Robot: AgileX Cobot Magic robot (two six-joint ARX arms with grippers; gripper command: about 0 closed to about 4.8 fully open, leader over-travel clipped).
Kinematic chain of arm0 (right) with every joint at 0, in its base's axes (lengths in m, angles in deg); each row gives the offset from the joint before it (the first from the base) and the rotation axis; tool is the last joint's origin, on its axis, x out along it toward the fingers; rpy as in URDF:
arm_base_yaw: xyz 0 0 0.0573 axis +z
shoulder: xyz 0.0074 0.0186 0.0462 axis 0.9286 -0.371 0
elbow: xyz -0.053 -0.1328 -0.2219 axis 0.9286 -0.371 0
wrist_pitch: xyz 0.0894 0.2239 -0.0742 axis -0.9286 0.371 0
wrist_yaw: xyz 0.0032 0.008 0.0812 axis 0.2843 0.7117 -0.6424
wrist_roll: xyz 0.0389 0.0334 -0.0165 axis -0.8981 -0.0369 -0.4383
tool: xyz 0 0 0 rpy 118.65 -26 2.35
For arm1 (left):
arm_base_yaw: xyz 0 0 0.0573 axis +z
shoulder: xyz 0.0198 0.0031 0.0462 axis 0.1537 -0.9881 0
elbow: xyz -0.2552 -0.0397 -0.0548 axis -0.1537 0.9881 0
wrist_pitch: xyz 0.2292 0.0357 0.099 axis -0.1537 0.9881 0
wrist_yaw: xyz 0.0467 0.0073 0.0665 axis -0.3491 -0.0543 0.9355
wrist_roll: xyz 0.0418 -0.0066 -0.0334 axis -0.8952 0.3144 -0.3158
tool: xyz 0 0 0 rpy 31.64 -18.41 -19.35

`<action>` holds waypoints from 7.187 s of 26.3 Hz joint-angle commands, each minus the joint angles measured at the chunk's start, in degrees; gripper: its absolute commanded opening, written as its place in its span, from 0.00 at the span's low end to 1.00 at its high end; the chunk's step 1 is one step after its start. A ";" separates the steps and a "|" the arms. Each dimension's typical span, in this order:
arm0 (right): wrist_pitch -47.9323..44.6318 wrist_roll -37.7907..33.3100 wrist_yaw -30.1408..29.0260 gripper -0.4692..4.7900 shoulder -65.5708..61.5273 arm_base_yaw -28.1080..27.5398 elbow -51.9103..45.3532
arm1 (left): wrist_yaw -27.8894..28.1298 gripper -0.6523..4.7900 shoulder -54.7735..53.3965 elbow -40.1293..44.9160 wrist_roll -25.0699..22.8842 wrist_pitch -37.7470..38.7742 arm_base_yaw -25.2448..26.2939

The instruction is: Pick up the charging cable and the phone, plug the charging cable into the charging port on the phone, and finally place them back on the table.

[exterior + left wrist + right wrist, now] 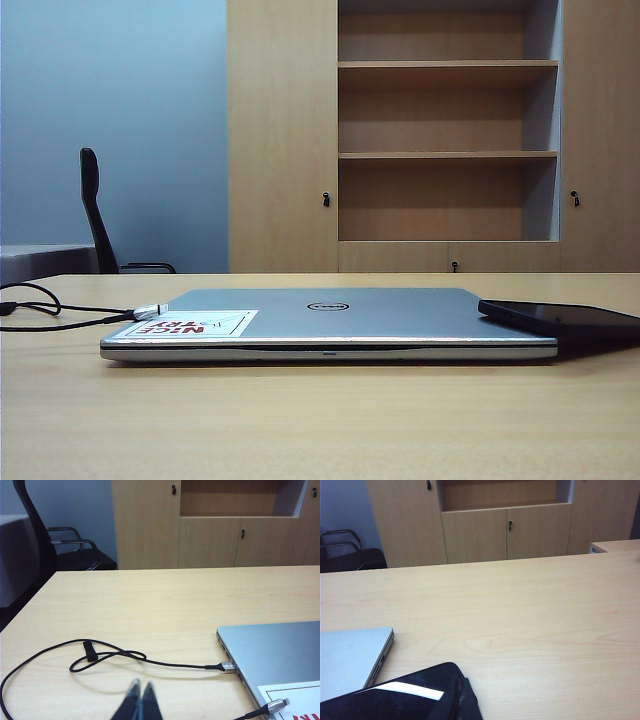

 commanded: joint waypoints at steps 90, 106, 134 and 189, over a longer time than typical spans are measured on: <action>28.65 10.71 -3.48 0.08 -25.75 45.38 40.24 | -0.20 0.41 -69.75 -21.53 -41.68 -13.51 -18.40; 28.61 10.71 -3.45 0.08 -25.75 45.35 40.24 | -0.20 0.41 -80.78 -21.64 -41.64 -25.49 -18.40; 28.52 10.67 -2.82 0.08 -25.92 45.33 40.24 | -0.22 0.11 -75.56 -21.70 -11.04 -28.92 -18.62; 20.85 -31.95 -13.99 0.08 -26.95 12.50 26.75 | -0.22 0.11 -56.11 -21.62 13.77 -11.76 -40.37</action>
